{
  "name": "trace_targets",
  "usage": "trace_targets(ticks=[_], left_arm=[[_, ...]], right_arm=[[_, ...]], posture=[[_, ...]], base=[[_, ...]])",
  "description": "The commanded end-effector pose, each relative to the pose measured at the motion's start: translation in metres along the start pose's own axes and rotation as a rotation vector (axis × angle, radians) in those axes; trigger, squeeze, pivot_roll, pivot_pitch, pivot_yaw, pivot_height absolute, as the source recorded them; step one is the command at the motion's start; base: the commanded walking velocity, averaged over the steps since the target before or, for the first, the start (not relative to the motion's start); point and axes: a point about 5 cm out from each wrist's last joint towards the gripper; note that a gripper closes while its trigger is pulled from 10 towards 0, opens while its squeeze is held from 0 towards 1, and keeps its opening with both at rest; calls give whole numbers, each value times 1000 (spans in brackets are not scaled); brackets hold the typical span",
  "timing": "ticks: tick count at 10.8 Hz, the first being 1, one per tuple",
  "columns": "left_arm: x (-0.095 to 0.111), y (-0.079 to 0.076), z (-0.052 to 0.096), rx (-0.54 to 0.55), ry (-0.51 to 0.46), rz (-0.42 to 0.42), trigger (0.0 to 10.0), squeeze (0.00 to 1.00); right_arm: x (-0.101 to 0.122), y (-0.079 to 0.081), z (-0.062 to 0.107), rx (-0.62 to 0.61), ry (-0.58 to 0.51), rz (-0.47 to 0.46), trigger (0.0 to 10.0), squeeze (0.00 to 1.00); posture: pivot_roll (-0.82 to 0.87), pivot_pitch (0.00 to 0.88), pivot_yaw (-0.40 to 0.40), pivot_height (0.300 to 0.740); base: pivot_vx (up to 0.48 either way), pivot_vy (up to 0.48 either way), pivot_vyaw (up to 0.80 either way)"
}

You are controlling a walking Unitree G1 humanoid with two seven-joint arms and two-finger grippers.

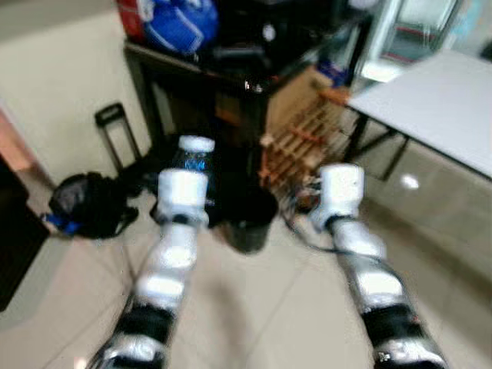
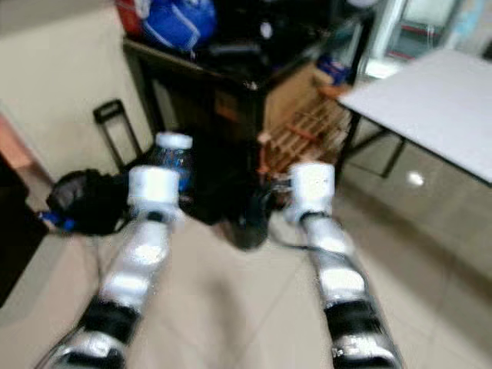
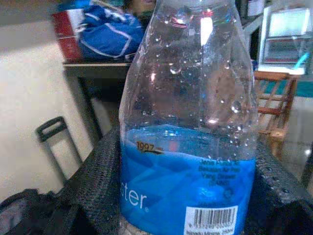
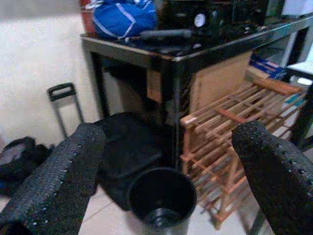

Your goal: Picking trash to rubbish bin

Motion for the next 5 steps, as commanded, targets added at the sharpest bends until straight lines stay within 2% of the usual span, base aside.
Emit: trace_targets(ticks=[1, 3, 5], left_arm=[[-2, 13, -1, 36, 3, -16, 10000, 0], [-1, 13, -1, 36, 2, -16, 10000, 0], [-1, 13, -1, 35, 1, -17, 10000, 0]], right_arm=[[2, 12, -3, 34, -11, -10, 10000, 0], [2, 12, -3, 35, -11, -12, 10000, 0], [2, 12, -4, 35, -12, -12, 10000, 0]], posture=[[35, 55, 24, 740], [34, 53, 25, 740], [35, 52, 25, 740]], base=[[472, 0, 0], [336, 0, 0], [469, 0, 0]])
Point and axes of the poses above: a point about 5 cm out from each wrist's last joint towards the gripper, its own z axis pointing back from the gripper into the wrist, its own x axis along the axis of the wrist's last joint, y = z × x, and after that the axes turned 8 degrees about -z, right-handed
